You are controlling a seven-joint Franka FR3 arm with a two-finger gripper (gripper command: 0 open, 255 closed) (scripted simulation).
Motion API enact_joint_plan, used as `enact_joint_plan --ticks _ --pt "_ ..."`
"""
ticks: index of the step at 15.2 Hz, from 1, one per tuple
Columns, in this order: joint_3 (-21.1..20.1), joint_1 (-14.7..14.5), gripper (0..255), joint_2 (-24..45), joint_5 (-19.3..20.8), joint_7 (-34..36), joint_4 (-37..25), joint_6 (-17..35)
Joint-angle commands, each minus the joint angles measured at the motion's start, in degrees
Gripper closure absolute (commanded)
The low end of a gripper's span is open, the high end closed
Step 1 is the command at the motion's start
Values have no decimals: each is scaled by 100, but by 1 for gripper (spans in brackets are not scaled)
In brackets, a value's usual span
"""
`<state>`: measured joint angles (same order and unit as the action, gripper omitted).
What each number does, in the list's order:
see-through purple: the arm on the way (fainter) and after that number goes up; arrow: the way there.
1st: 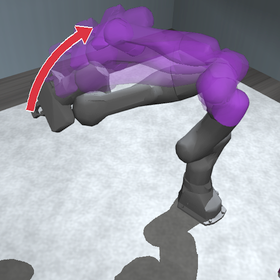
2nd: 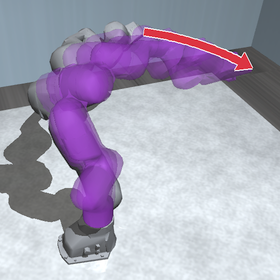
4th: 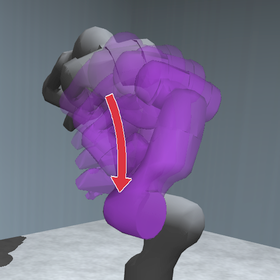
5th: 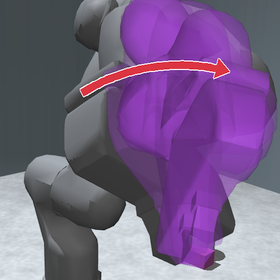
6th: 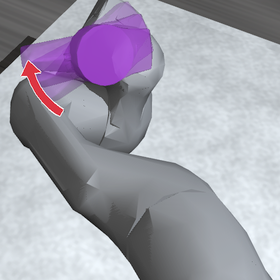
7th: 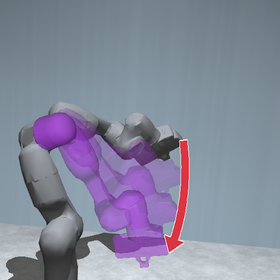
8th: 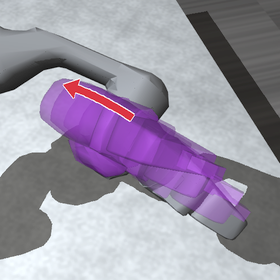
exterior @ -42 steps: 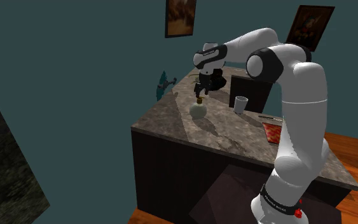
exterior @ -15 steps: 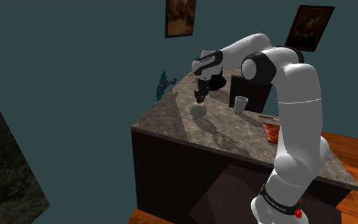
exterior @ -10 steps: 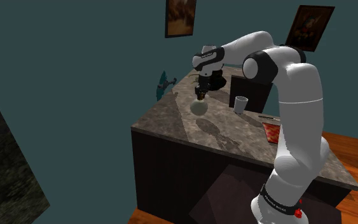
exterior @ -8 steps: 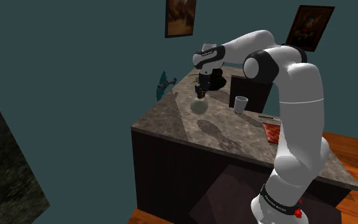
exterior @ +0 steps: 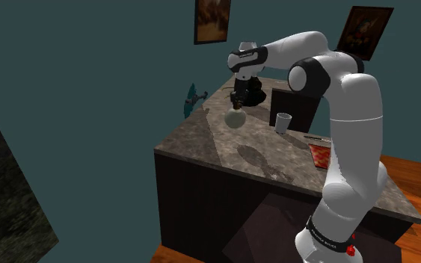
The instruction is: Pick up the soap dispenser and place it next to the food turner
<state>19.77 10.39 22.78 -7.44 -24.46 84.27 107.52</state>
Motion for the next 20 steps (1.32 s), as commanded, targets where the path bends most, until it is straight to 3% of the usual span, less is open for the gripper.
enact_joint_plan --ticks 1,20 --pt "4 11 255 5 4 11 -185 -178" --pt "24 211 255 251 -59 34 -2039 -1783"
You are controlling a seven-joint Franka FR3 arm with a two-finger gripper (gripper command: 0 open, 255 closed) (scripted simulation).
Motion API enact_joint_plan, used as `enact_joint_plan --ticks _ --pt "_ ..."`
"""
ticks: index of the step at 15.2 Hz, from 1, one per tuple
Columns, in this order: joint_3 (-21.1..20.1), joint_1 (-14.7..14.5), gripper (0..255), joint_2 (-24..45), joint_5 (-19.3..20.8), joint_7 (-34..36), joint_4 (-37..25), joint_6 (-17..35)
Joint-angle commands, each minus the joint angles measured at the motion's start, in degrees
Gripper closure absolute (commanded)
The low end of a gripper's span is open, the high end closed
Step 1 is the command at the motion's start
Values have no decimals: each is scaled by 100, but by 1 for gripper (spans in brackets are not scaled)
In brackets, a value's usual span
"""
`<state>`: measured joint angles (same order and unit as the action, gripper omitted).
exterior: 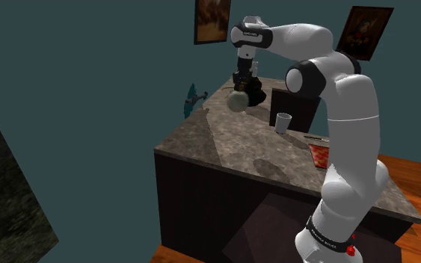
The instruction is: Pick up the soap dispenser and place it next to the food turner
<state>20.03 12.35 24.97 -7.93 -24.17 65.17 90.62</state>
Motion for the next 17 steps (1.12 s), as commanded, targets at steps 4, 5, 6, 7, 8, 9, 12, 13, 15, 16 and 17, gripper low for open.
enact_joint_plan --ticks 4,5,6,7,8,9,12,13,15,16,17 --pt "-8 112 255 214 -69 6 -732 -518" --pt "-11 142 255 272 -87 7 -907 -634" --pt "-15 177 255 338 -108 8 -1094 -755" --pt "-20 215 255 411 -132 10 -1296 -883" --pt "-26 259 255 495 -159 13 -1518 -1020" --pt "-30 275 255 527 -168 14 -1599 -1069" --pt "98 209 255 -253 30 -255 -362 -609" --pt "136 212 255 -460 87 -340 -53 -502" --pt "209 239 255 -828 192 -508 478 -328" --pt "245 262 255 -994 242 -592 709 -256" --pt "281 289 255 -1150 290 -677 923 -191"
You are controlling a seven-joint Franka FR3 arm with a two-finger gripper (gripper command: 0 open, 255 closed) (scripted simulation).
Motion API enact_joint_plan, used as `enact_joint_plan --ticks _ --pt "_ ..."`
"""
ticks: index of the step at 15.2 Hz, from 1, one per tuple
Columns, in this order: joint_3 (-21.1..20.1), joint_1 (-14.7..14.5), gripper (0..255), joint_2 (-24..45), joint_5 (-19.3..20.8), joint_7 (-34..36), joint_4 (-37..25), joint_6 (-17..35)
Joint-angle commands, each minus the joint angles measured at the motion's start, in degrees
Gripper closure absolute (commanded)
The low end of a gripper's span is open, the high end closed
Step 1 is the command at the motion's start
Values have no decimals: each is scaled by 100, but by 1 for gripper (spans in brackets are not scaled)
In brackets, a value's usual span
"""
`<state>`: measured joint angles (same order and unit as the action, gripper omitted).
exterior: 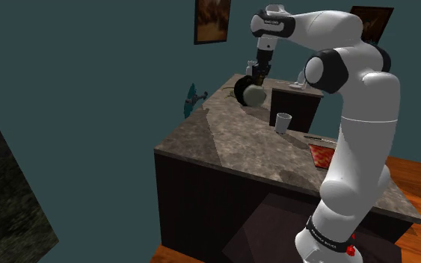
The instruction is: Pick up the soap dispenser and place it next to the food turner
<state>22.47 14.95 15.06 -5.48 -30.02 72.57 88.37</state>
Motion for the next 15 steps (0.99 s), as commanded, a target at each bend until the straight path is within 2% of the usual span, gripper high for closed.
enact_joint_plan --ticks 1,8,15 --pt "75 59 255 -306 92 -179 379 91" --pt "373 344 255 -1137 379 -824 1413 350" --pt "741 716 255 -1666 597 -1567 1987 452"
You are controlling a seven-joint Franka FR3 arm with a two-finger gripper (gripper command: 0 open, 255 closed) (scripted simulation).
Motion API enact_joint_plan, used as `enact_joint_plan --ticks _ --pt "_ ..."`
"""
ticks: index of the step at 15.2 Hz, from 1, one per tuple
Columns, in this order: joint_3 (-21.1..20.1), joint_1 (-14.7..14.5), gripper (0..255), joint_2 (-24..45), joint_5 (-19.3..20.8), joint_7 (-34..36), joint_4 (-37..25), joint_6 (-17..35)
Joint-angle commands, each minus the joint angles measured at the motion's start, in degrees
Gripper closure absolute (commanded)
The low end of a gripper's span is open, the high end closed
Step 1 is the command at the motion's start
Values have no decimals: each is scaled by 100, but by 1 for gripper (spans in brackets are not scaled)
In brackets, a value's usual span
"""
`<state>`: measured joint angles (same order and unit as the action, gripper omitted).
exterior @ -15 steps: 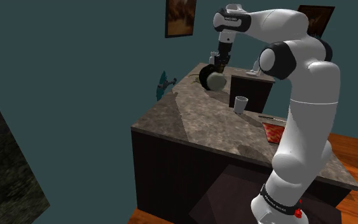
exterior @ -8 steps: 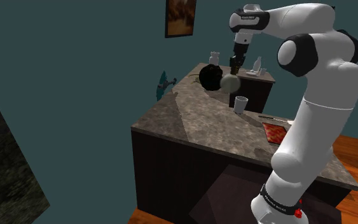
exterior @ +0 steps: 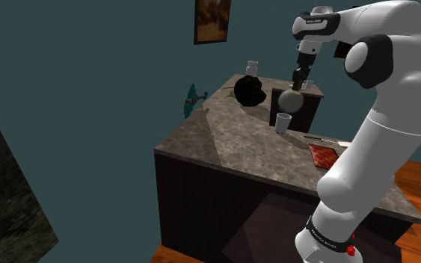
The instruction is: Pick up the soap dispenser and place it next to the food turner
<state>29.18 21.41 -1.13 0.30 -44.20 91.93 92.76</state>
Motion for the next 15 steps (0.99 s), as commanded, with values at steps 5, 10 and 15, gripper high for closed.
enact_joint_plan --ticks 5,10,15 --pt "390 362 255 -240 112 -753 231 31" --pt "758 671 255 -265 125 -1430 233 20" --pt "1175 1009 255 -93 11 -2192 57 -20"
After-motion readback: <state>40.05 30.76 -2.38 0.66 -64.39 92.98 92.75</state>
